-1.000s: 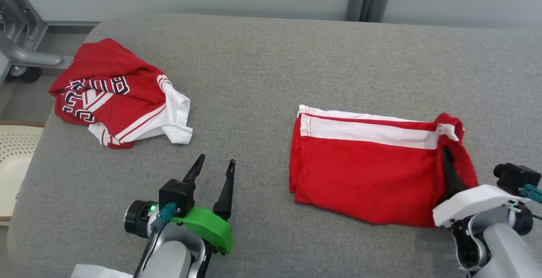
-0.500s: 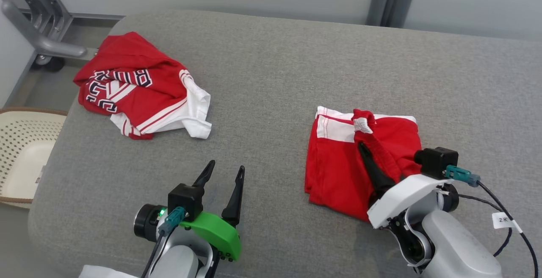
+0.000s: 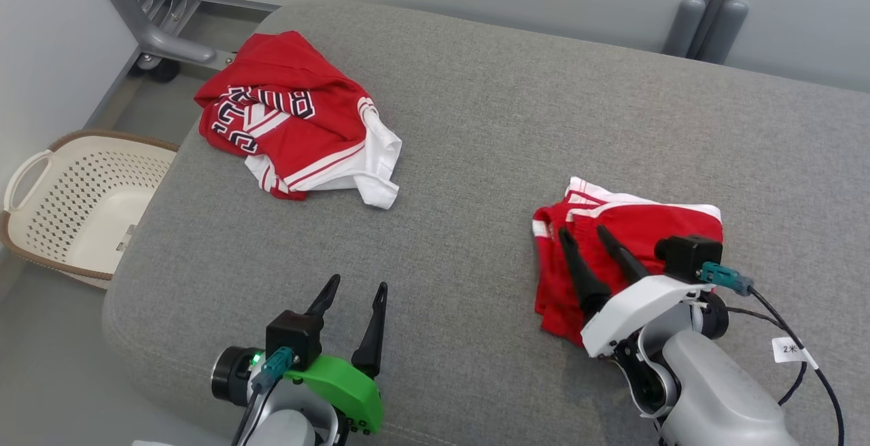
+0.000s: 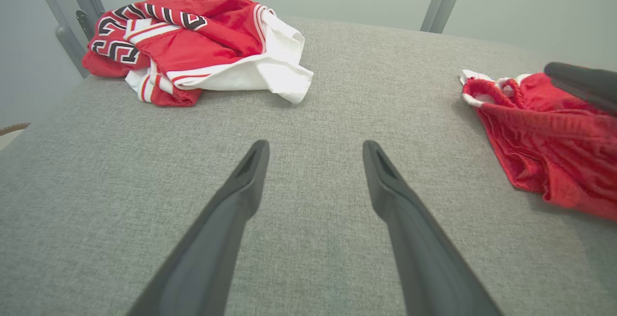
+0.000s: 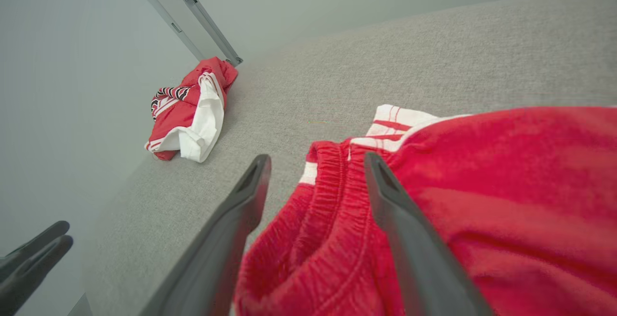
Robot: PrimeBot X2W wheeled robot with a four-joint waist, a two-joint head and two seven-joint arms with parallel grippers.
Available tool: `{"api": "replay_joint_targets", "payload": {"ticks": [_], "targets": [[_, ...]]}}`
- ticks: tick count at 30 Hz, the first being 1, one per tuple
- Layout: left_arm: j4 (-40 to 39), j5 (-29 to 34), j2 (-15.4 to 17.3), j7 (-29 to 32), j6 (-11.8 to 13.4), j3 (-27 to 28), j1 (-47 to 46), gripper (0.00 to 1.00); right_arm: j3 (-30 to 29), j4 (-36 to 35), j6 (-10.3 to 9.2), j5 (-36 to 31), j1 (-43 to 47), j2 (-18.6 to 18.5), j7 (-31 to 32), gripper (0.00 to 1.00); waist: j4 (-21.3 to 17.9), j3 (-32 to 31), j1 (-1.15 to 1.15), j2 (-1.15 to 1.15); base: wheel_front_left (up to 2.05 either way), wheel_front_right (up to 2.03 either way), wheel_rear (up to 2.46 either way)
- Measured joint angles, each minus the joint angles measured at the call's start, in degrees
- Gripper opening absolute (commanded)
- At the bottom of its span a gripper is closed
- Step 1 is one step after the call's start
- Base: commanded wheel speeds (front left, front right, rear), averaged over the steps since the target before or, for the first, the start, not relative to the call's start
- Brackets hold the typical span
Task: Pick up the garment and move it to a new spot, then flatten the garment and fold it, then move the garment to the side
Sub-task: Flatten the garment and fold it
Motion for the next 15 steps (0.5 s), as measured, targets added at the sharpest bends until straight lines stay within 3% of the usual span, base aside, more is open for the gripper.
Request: {"api": "replay_joint_targets", "payload": {"ticks": [5,10,15], "targets": [[-0.43,0.01,0.00,-0.01,0.10,0.35,0.19,1.00,-2.47,-3.08,0.00,0.79,-0.09,-0.71,-0.87,1.00,-1.45,-0.02,0.00,0.00,0.00,0.00,0.00],[-0.76,0.19,0.00,0.00,0.09,0.21,0.18,1.00,-11.15,-6.46,0.00,0.54,4.32,-2.38,-1.04,1.00,-3.39,-0.21,0.00,0.00,0.00,0.00,0.00],[-1.32,0.45,-0.01,0.00,0.09,-0.24,0.13,1.00,-15.11,-6.46,0.00,-0.74,9.02,-2.60,-1.04,1.00,-4.39,-0.37,0.00,0.00,0.00,0.00,0.00]]}}
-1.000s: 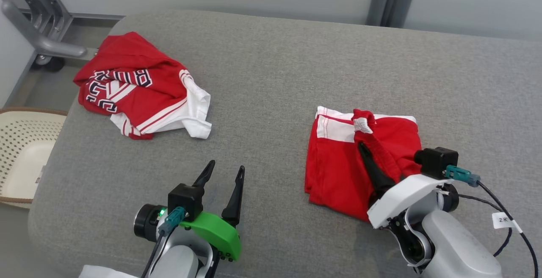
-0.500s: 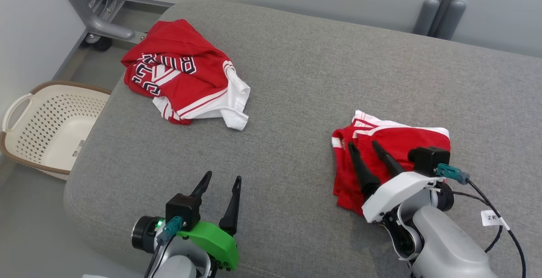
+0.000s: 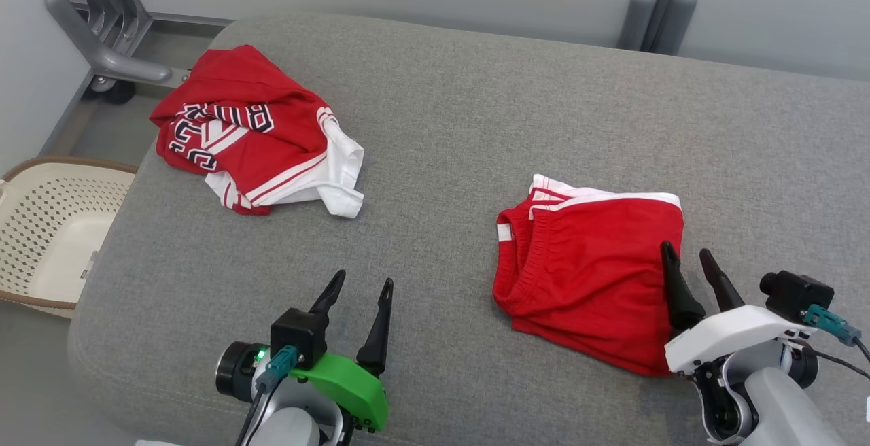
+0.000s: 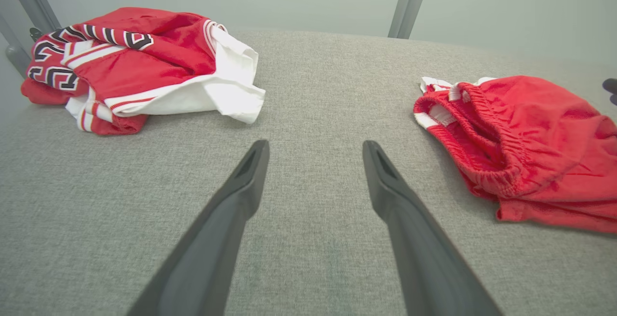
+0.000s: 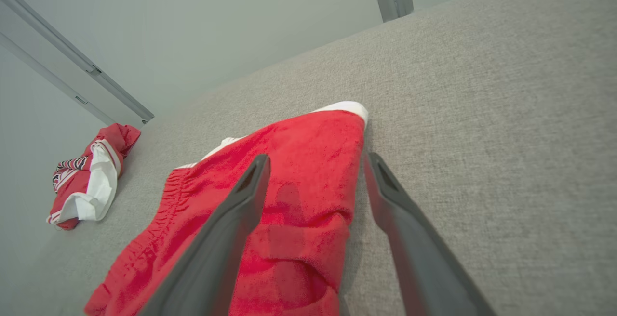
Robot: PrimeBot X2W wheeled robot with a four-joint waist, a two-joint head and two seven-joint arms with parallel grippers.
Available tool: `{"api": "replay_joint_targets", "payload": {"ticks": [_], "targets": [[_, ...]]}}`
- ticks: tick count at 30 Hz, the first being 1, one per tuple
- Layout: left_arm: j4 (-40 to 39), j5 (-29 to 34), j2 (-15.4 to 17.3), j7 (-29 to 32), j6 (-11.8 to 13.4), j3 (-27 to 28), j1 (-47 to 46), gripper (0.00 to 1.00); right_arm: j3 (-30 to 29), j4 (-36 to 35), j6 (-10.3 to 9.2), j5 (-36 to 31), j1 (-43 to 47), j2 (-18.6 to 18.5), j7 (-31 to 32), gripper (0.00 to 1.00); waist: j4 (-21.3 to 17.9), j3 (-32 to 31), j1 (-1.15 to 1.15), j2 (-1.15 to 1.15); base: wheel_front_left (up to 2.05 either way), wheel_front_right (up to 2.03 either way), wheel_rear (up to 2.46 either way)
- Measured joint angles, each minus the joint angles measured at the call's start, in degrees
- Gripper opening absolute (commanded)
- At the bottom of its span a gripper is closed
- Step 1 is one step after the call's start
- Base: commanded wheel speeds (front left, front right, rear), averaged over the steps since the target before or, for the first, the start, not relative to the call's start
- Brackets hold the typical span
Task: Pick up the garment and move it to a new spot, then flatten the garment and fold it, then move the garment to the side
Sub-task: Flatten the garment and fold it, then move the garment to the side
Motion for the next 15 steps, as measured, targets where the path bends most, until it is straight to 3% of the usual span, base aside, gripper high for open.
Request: {"api": "replay_joint_targets", "payload": {"ticks": [15], "targets": [[-1.03,0.38,0.01,0.00,-0.22,-1.38,-0.10,1.00,-1.90,10.05,0.00,-2.44,-1.21,2.04,-0.07,1.00,3.60,0.64,0.00,0.00,0.00,0.00,0.00]]}}
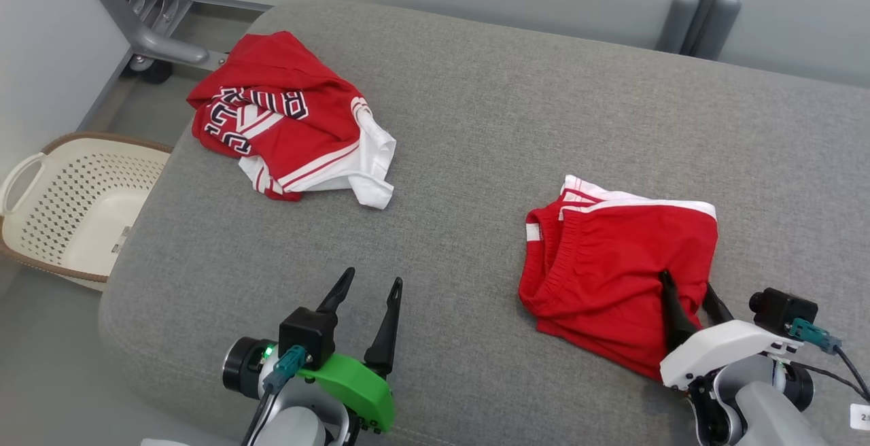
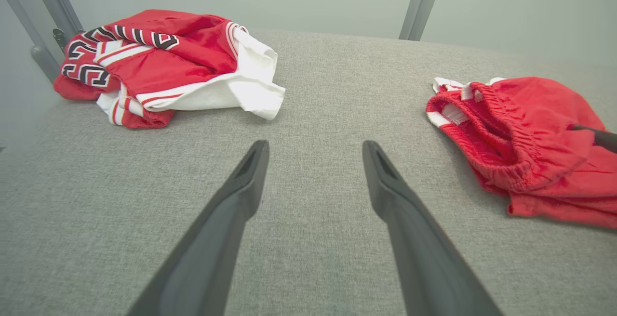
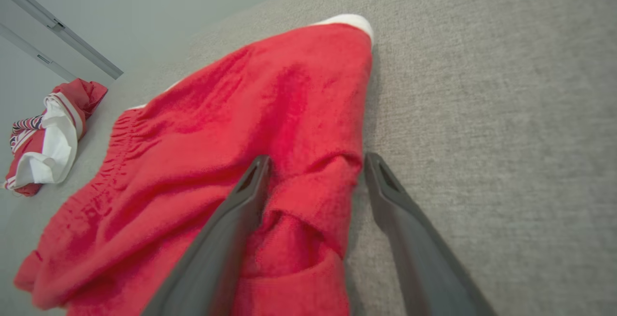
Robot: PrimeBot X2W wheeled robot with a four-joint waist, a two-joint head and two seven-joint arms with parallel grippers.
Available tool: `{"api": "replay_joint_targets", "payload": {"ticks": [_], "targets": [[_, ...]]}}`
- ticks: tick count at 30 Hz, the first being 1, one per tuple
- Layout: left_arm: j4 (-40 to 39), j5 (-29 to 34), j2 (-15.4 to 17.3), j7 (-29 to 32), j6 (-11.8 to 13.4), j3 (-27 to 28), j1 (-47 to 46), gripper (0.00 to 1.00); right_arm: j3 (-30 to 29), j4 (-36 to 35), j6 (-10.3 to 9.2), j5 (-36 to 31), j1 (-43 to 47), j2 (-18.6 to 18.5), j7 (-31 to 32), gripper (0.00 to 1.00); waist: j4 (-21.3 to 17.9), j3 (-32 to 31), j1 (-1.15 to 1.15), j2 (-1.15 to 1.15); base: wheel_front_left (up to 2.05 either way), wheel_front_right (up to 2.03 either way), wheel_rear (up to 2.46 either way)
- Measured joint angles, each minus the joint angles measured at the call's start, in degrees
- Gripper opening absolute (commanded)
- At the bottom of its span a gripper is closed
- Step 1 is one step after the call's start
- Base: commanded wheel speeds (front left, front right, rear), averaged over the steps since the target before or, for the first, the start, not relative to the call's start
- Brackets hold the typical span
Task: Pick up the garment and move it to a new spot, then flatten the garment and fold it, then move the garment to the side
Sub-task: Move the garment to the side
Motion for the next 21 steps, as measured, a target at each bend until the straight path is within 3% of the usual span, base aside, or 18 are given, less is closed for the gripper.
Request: {"api": "replay_joint_targets", "payload": {"ticks": [1,2,3,12,21], "targets": [[0.00,0.00,0.00,0.00,0.00,0.00,0.00,1.00,0.00,0.00,0.00,0.00,0.00,0.00,0.00,0.80,0.00,0.00,0.00,0.00,0.00,0.00,0.00],[-0.03,0.01,0.00,0.00,0.01,0.04,0.00,1.00,0.31,0.30,0.00,-0.02,-0.37,0.16,-0.01,0.16,0.29,0.02,0.00,0.00,0.00,0.00,0.00],[-0.04,0.02,0.00,0.00,0.00,0.08,0.00,1.00,0.51,0.32,0.00,-0.02,-0.70,0.31,-0.01,0.00,0.53,0.04,0.00,0.00,0.00,0.00,0.00],[-1.35,1.30,0.00,0.00,0.14,1.20,0.05,1.00,0.30,-2.30,0.00,-1.65,-1.55,-0.26,0.02,0.00,-1.19,-0.28,0.00,0.00,0.00,0.00,0.00],[-2.85,3.61,-0.01,0.00,-0.44,2.46,-0.18,1.00,-1.16,-2.89,0.00,-3.30,-2.33,-0.62,0.02,0.00,-9.32,-0.76,0.00,0.00,0.00,0.00,0.00]]}}
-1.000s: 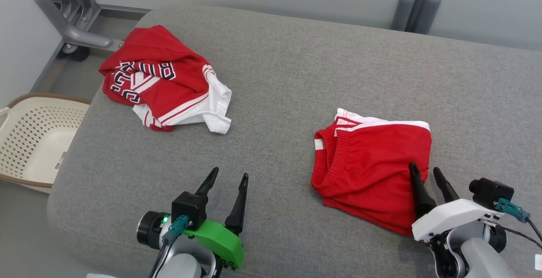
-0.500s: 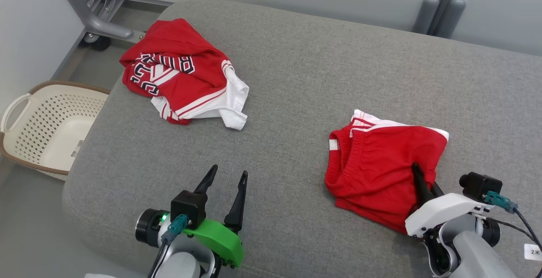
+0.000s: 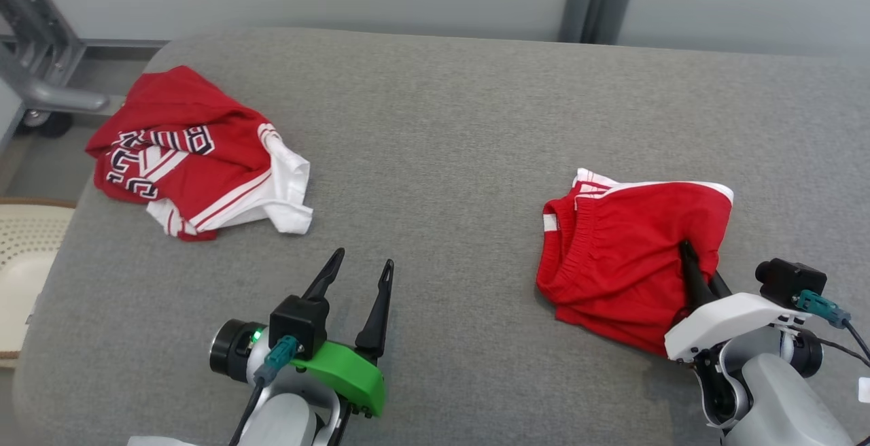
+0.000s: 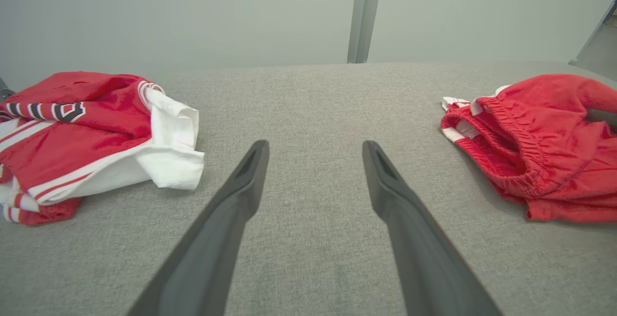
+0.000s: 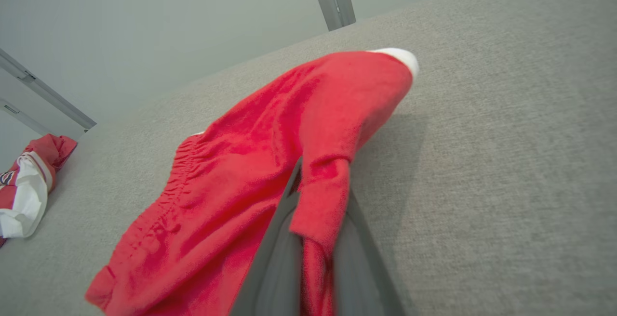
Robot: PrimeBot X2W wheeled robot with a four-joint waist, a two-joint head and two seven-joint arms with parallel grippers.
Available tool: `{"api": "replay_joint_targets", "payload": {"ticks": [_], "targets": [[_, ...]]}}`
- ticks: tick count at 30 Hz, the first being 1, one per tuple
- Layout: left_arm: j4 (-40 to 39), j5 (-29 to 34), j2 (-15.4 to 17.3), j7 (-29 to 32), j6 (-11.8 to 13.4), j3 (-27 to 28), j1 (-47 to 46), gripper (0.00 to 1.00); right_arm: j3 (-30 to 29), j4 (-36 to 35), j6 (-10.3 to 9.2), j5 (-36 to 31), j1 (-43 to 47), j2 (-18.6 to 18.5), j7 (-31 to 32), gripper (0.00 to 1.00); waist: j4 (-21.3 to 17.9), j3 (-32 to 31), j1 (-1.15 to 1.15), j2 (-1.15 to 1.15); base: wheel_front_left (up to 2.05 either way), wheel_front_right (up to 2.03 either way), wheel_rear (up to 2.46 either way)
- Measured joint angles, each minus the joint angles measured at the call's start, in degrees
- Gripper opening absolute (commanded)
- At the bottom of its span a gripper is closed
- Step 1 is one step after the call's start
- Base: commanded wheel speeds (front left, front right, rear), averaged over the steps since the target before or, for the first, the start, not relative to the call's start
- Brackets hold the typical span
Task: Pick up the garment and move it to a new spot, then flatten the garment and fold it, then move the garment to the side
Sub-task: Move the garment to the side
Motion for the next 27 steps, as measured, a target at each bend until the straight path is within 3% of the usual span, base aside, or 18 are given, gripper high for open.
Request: {"api": "replay_joint_targets", "payload": {"ticks": [18,27], "targets": [[-1.23,2.60,-0.05,0.00,-1.60,0.18,-3.65,1.00,3.60,0.10,0.00,1.56,-0.70,0.98,0.00,0.00,-20.36,1.40,0.00,0.00,0.00,0.00,0.00],[-3.14,3.31,-0.08,0.00,-2.37,-1.71,-5.94,1.00,4.08,-0.62,0.00,2.92,-0.74,0.49,0.00,0.00,-24.73,4.49,0.00,0.00,0.00,0.00,0.00]]}}
